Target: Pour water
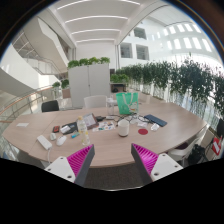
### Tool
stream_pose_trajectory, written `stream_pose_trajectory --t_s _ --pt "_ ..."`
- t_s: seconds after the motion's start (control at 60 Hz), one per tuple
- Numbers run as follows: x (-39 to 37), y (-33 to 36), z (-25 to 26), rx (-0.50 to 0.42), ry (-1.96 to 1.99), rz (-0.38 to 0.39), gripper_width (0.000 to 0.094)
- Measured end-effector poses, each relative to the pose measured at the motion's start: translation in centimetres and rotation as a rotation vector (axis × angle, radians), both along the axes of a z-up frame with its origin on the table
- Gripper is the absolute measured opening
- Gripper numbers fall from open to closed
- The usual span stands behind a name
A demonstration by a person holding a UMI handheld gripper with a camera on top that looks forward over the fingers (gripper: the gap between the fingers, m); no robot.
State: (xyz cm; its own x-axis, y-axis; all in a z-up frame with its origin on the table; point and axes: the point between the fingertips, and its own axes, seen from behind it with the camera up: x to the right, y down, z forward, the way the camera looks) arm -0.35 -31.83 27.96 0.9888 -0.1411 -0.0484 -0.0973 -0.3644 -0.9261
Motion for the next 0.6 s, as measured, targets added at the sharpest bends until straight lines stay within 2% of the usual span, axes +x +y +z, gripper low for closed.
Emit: stream_pose_trajectory --t_s 0.133,0.15,0.283,0.417,0.55,0.6 --pt "-0.7 1.1 -1.0 -0.008 -0.033 0.03 0.0808" --pt "-2.8 1.6 -1.7 -0.01 -0.034 0.033 0.0808" --pt "-6.3 5.4 -4.4 0.012 -0.047 0.095 0.081" --pt "-9.6 11.3 -7.9 0.04 -0.032 0.135 0.0811" --pt "-13.8 18.8 -10.1 0.082 -0.029 0.224 0.083" --pt "-15.2 21.7 -11.4 0.087 -0.04 0.257 0.0806"
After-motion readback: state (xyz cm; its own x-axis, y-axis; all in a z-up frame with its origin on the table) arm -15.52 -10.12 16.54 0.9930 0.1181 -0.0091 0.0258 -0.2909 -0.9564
